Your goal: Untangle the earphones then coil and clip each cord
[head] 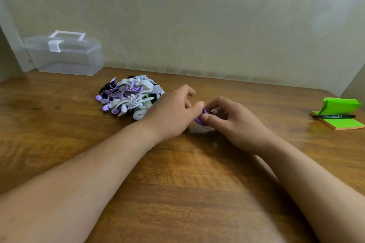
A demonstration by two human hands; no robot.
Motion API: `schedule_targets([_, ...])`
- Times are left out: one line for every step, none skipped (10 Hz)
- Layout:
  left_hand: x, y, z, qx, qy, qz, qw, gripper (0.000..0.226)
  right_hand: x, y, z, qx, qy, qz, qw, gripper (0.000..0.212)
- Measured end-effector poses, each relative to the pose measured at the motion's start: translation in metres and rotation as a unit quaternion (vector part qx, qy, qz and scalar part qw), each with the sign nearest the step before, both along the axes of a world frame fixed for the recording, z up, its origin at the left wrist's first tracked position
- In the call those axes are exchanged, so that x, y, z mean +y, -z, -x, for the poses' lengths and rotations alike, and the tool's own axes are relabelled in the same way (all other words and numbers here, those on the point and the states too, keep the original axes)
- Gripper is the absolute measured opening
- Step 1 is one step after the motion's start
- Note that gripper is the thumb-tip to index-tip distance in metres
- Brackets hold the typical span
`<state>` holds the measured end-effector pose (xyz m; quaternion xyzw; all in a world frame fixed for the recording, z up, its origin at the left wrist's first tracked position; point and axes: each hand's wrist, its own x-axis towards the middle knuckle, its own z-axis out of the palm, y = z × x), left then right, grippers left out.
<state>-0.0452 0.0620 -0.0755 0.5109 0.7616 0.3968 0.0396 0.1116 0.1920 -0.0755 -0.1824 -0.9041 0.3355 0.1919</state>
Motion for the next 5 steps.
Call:
schedule_targets([-0.003,-0.008,0.024,-0.015,-0.097,-0.137,0.986,0.020,-0.001,0.001,0.010,0.014,0.095,0.060,0.994,0.023])
schedule_targets([-0.010,-0.020,0.046,-0.108,-0.168,-0.261,0.945,0.010,-0.010,-0.002,0.034,-0.040,0.159,0.039,0.986,0.037])
schedule_targets([-0.009,-0.019,0.050,-0.147,-0.189,-0.271,0.932,0.012,-0.027,-0.008,0.064,-0.060,0.141,0.019,0.988,0.039])
schedule_targets([-0.006,-0.011,0.039,-0.124,-0.162,-0.233,0.951,0.012,-0.052,-0.008,0.084,-0.034,0.050,0.122,0.991,0.028])
schedule_targets([-0.001,-0.005,0.032,-0.048,-0.119,-0.198,0.972,0.020,-0.052,-0.005,0.083,0.011,0.074,0.179,0.981,0.025])
